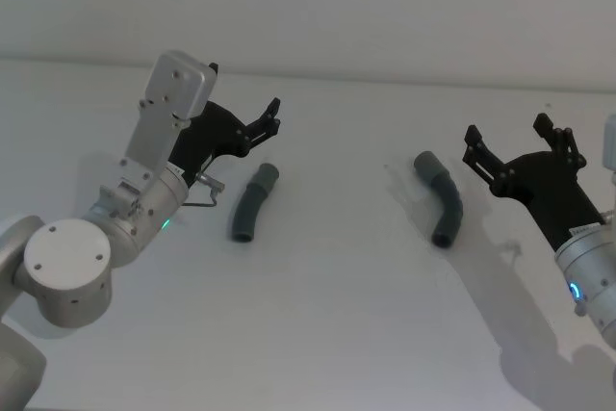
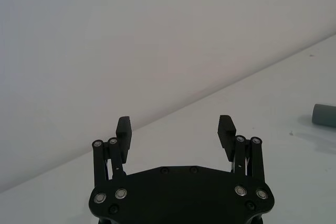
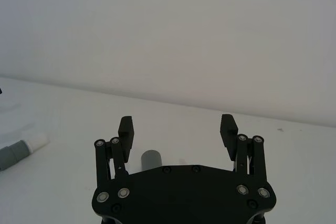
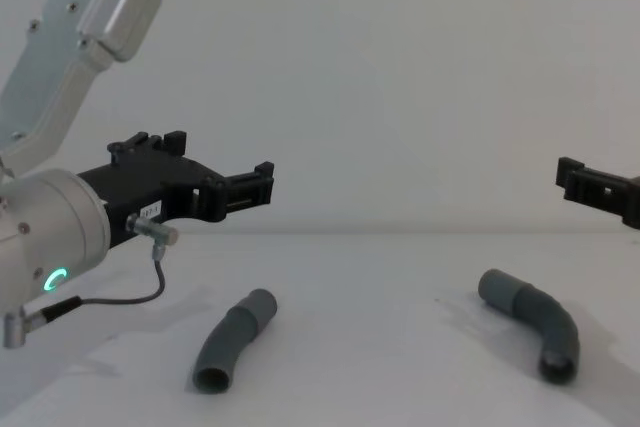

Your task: Use both hands to pick up one end of the pipe from the table, align the ends, and insert them.

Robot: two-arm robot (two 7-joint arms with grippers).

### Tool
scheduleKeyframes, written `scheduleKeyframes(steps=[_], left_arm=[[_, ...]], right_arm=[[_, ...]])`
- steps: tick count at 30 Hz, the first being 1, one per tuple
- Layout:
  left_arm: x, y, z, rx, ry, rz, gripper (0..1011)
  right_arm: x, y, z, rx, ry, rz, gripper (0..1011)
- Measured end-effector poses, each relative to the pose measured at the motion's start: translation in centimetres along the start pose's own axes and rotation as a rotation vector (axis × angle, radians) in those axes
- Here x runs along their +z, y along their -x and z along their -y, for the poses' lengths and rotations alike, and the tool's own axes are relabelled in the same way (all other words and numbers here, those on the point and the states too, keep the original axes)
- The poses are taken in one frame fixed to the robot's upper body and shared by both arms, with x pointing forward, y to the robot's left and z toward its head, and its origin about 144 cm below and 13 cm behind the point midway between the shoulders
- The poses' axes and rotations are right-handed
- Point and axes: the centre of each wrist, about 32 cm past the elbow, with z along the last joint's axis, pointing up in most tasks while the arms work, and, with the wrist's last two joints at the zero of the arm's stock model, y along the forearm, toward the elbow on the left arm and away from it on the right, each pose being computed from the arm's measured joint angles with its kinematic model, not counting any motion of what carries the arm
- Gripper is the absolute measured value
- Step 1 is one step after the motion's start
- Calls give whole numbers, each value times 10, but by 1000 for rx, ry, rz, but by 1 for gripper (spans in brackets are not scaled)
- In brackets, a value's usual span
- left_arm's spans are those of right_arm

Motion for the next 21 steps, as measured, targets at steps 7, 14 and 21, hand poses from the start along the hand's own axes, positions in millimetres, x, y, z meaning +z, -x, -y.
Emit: scheduleKeyframes(steps=[7,14,21], left_arm=[[0,0,0,0,0,0,1000],[0,0,0,0,0,0,1000],[0,0,0,0,0,0,1000]], right_arm=[[0,0,0,0,0,0,1000],[0,0,0,0,0,0,1000],[0,0,0,0,0,0,1000]])
